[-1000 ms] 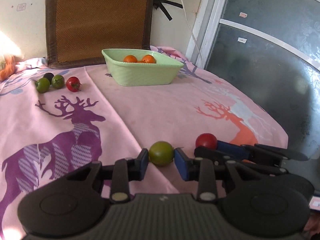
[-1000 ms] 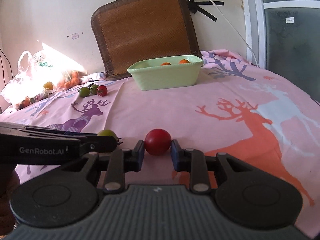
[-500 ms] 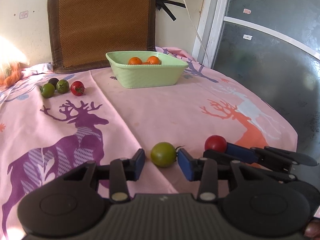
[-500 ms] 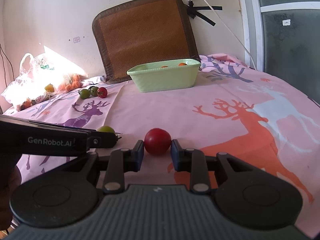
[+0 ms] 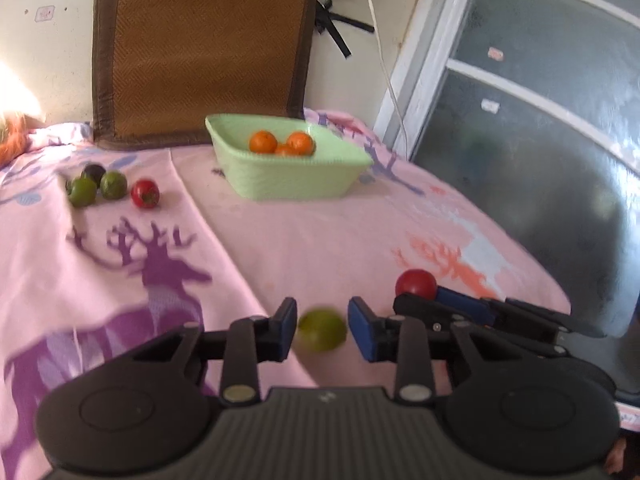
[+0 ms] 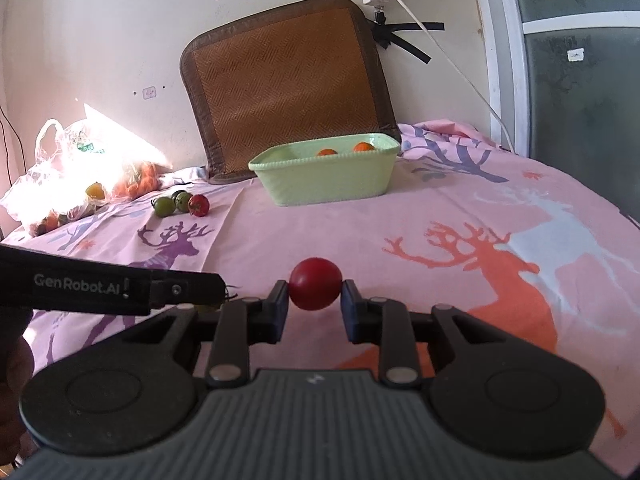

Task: Organize fruits
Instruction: 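Carry both tomatoes over the green basket and open both tools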

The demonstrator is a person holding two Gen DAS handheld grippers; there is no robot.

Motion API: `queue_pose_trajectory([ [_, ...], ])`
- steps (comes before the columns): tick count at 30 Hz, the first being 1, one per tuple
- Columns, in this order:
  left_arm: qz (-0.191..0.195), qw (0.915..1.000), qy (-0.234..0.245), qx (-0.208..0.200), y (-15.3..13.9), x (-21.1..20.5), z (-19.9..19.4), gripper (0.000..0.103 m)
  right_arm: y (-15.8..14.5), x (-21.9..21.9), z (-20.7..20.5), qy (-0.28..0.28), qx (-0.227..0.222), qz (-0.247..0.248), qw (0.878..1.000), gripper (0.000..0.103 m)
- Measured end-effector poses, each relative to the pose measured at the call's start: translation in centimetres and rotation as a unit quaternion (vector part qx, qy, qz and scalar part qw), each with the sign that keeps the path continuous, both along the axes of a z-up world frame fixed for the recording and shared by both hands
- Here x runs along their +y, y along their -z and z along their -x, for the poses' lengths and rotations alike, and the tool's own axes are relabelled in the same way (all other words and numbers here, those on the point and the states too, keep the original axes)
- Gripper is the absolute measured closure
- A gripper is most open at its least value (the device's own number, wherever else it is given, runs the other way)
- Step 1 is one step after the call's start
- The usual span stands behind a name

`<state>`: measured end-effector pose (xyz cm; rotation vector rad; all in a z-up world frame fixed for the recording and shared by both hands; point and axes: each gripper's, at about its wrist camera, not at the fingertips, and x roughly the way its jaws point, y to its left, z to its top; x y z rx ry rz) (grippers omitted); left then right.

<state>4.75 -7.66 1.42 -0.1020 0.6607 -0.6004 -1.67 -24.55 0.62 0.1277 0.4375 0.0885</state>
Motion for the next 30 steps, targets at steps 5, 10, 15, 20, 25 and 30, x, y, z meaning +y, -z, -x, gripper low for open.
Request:
queue_pose_trajectory([
  [5, 0.05, 0.9988, 0.0, -0.001, -3.2, 0.3, -6.0, 0.074, -2.2, -1.7, -4.8, 0.011, -0.025, -0.019, 0.999, 0.072],
  [10, 0.066, 0.9976, -0.012, 0.02, -4.7, -0.3, -11.7, 0.075, -3.3, -3.3, -9.9, 0.021, -0.03, -0.026, 0.999, 0.072],
  [15, 0.035, 0.9993, 0.012, -0.008, -4.8, 0.2, -8.6, 0.072, -3.5, -4.2, -9.9, 0.016, -0.035, -0.046, 0.998, 0.072],
  [20, -0.038, 0.9962, 0.068, -0.039, -1.1, 0.2, -1.1, 0.061, -1.8, -4.6, -6.9, 0.011, -0.023, -0.066, 0.998, 0.072],
  [25, -0.083, 0.99, 0.096, -0.06, 1.1, -1.2, 2.0, 0.056, -1.0, -3.8, -4.2, 0.014, -0.021, -0.051, 0.998, 0.072],
  [30, -0.117, 0.9883, 0.077, -0.059, 2.5, -2.0, 1.7, 0.074, -0.6, -3.1, -3.0, 0.013, -0.012, -0.052, 0.999, 0.072],
])
